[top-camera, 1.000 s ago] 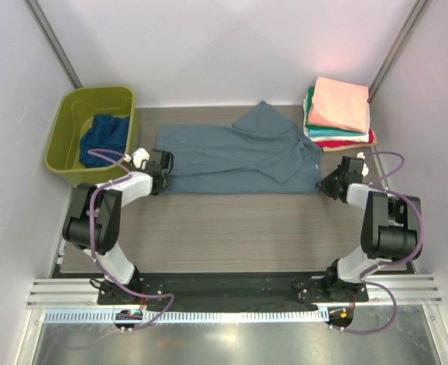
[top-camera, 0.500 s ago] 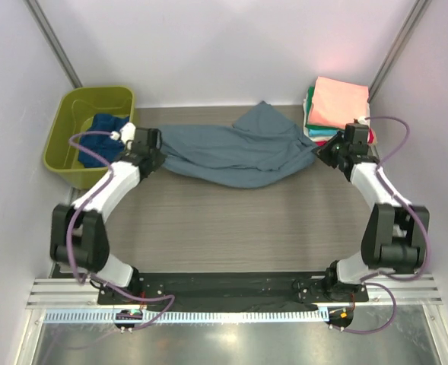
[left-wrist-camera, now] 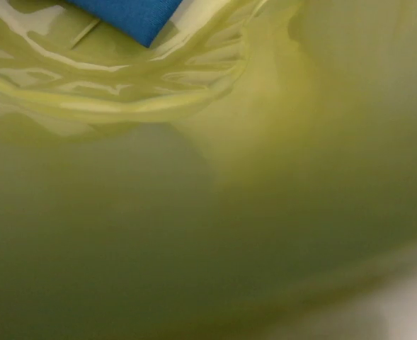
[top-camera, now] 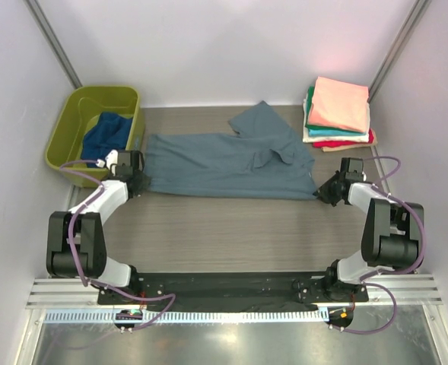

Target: Fold and stack the t-shirts

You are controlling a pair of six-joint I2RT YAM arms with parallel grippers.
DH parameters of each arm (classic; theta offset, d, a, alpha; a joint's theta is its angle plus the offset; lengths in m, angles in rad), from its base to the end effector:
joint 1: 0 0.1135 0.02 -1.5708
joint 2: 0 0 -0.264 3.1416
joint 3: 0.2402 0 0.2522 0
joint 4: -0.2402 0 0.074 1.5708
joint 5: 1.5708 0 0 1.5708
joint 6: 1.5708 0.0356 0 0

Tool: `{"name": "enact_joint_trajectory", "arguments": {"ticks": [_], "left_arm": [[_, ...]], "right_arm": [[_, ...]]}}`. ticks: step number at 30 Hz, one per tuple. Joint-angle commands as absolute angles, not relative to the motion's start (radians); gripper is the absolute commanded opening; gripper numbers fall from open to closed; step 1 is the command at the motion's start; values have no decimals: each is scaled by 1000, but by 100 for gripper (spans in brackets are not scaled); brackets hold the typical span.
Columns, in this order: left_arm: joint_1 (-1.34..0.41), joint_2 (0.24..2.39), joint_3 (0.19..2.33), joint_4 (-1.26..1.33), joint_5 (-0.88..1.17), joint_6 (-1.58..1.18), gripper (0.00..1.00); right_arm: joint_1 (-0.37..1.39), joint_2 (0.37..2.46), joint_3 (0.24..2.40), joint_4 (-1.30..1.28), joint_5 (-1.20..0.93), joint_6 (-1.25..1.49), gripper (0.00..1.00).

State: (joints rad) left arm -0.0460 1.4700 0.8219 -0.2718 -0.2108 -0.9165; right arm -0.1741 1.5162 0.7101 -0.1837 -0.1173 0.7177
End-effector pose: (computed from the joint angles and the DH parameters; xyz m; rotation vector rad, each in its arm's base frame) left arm 0.2909 -0.0059 0.1896 -1.1200 2.1998 -0.1540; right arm 0.2750 -0.0441 0.1505 1.0761 2.3566 0.3544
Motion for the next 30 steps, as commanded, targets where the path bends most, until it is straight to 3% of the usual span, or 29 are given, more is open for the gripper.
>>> {"name": "enact_joint_trajectory", "arguments": {"ticks": [1, 12, 26, 27, 28, 29, 30], "left_arm": [[-35, 1470, 759, -376, -144, -940, 0], [-35, 1464, 733, -374, -146, -922, 0], [-69, 1221, 572, -472, -61, -946, 0], [-71, 1203, 562, -491, -49, -946, 0], [-69, 1187, 552, -495, -38, -950, 0], [-71, 1157, 537, -502, -29, -950, 3], [-72, 1144, 529, -508, -6, -948, 12]], "right_arm": [[-187, 1448, 698, -199, -45, 700, 1], [-187, 1437, 672, -202, -58, 683, 1], [-209, 1117, 514, -314, 84, 747, 1], [-212, 1097, 502, -322, 77, 750, 5], [-213, 1085, 494, -328, 69, 750, 16], [-213, 1074, 486, -325, 68, 752, 23], [-215, 1057, 477, -327, 67, 753, 37]]}}
